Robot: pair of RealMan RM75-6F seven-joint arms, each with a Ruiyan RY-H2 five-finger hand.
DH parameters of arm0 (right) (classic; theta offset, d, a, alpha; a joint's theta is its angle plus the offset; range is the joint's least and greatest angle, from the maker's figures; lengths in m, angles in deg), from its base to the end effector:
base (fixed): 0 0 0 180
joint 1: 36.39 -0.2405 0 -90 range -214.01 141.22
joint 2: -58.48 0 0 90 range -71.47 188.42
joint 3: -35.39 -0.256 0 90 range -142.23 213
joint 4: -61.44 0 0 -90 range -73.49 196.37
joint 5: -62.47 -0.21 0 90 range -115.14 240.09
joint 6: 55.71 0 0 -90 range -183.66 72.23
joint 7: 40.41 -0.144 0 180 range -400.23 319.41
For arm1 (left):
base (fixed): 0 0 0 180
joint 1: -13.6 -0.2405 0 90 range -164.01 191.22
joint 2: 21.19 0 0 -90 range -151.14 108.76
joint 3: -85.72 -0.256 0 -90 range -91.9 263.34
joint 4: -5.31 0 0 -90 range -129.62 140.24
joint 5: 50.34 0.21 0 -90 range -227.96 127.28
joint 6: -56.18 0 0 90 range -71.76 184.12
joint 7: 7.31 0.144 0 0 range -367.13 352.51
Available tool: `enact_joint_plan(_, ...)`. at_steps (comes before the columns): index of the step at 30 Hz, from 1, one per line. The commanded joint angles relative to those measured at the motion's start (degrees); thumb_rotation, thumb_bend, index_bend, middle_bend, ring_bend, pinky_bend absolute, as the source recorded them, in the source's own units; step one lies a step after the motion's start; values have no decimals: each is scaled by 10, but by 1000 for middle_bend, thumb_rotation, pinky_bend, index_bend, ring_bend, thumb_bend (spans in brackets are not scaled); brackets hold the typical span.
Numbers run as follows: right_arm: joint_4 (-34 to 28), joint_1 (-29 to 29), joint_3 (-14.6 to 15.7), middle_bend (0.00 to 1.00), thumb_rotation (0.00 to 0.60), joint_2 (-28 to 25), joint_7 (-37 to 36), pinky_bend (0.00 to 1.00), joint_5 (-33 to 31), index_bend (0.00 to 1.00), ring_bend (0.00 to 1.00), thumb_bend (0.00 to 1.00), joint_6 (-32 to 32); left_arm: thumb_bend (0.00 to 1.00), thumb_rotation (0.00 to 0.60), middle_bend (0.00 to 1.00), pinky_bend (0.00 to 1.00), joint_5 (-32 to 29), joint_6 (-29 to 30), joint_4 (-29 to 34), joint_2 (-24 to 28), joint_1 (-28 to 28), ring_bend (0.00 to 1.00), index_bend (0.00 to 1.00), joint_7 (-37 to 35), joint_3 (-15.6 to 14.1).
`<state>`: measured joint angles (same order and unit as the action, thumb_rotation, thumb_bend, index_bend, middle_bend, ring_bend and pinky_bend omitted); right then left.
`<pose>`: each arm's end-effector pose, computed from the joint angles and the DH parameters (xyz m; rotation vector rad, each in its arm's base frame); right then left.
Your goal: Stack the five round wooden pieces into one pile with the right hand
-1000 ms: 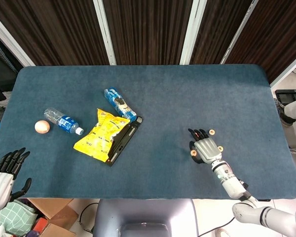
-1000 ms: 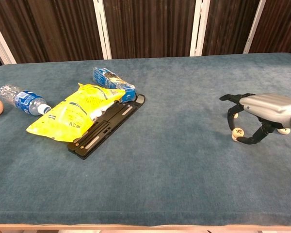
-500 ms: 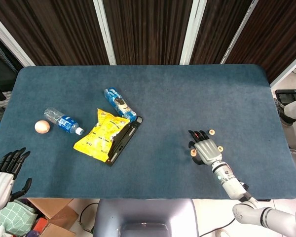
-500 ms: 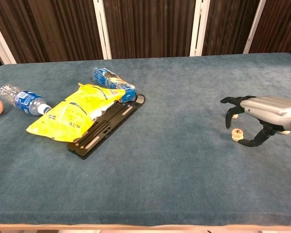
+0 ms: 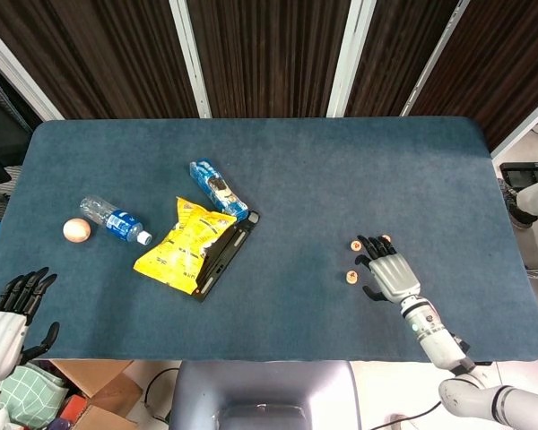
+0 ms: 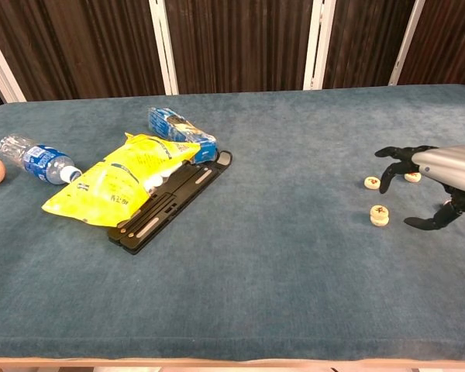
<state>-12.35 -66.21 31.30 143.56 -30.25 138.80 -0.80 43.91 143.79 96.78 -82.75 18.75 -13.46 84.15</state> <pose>-0.2682 -0.3078 0.0082 1.8434 -0.9276 0.7034 -0.3018 0.1653 0.1617 -1.5136 -0.9118 -0.9932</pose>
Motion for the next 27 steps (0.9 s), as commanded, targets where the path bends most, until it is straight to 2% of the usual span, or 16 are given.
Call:
enact_joint_plan(1,15,-10,-4,0,600,9,-12,0,-8,436,0,436,-19,462,600,0,92,-3,-1,0,0,0,16,0,0,1)
enact_joint_plan(7,29,-16,-1,0,600,19,-14,0,-10,439,0,435,-31,462,600,0,92,-6,0,1,0,-2,16,0,3,2)
enact_joint_plan(27,16,-11,15,0,600,14,-1,0,7,436,0,436,-15,462,600,0,93,-2,4,1,1,-3,16,0,-3,1)
